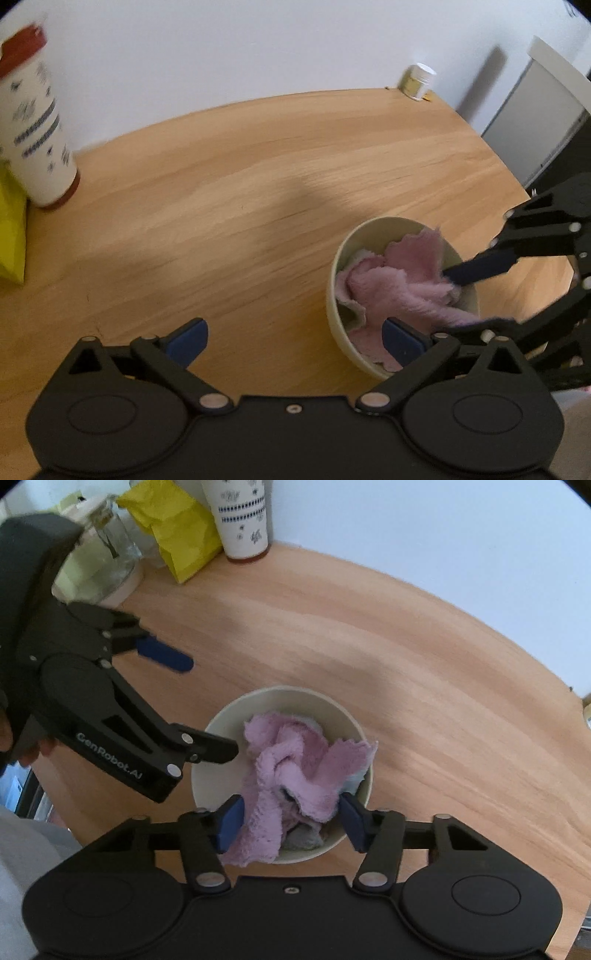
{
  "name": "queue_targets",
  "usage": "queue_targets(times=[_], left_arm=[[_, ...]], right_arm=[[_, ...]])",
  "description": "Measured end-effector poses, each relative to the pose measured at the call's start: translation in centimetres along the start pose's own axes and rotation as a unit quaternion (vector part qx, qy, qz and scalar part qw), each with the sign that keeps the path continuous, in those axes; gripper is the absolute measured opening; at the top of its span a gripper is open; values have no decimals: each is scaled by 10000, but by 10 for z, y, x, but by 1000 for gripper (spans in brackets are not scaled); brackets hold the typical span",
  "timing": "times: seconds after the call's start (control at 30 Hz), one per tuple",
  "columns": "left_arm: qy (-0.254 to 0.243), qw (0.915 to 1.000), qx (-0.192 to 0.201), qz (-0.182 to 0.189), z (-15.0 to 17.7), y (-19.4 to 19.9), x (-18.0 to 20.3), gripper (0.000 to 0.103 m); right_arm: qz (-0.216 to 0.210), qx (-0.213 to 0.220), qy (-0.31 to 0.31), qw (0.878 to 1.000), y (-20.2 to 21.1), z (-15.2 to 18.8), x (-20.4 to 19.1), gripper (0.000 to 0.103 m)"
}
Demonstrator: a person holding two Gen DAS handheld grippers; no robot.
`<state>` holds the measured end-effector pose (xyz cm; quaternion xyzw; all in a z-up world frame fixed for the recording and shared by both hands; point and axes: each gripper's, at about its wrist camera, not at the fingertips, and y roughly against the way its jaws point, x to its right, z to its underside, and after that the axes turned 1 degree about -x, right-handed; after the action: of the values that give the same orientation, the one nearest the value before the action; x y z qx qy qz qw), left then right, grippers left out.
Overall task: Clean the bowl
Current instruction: 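Wipe the bowl's inside with the cloth in the right tool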
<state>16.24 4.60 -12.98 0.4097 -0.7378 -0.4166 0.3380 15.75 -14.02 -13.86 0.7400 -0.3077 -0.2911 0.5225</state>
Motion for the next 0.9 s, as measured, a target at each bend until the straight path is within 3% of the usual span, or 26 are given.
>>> queue_targets(times=[0.03, 0.1, 0.23, 0.4, 0.47, 0.57, 0.63, 0.8, 0.9], left_arm=[[-35, 10000, 14, 38, 0, 1, 1, 102], [-247, 9994, 43, 225, -2, 4, 3, 99], [-312, 9995, -19, 19, -7, 2, 4, 78], [-250, 9988, -237, 357, -8, 0, 0, 64], [-267, 9982, -306, 449, -8, 0, -1, 50], [-260, 9976, -364, 537, -7, 0, -2, 36], [-265, 9971, -372, 606, -7, 0, -2, 31], [-283, 9959, -433, 737, -2, 0, -2, 30], [-307, 9950, -478, 826, 0, 0, -3, 20]], right_arm=[[41, -38, 63, 10000, -2, 0, -2, 34], [72, -99, 176, 9998, -6, -1, -6, 28], [52, -193, 169, 9997, -13, -6, -6, 22], [-3, -214, 109, 9997, -15, -6, -4, 17], [-73, -161, -1, 9998, -11, -8, -1, 15], [-118, -36, -96, 9999, -3, -10, 2, 13], [-116, 55, -162, 9998, 5, -12, 5, 13], [-360, 393, -489, 9974, 19, -22, 17, 12], [-553, 558, -684, 9946, 21, -29, 22, 12]])
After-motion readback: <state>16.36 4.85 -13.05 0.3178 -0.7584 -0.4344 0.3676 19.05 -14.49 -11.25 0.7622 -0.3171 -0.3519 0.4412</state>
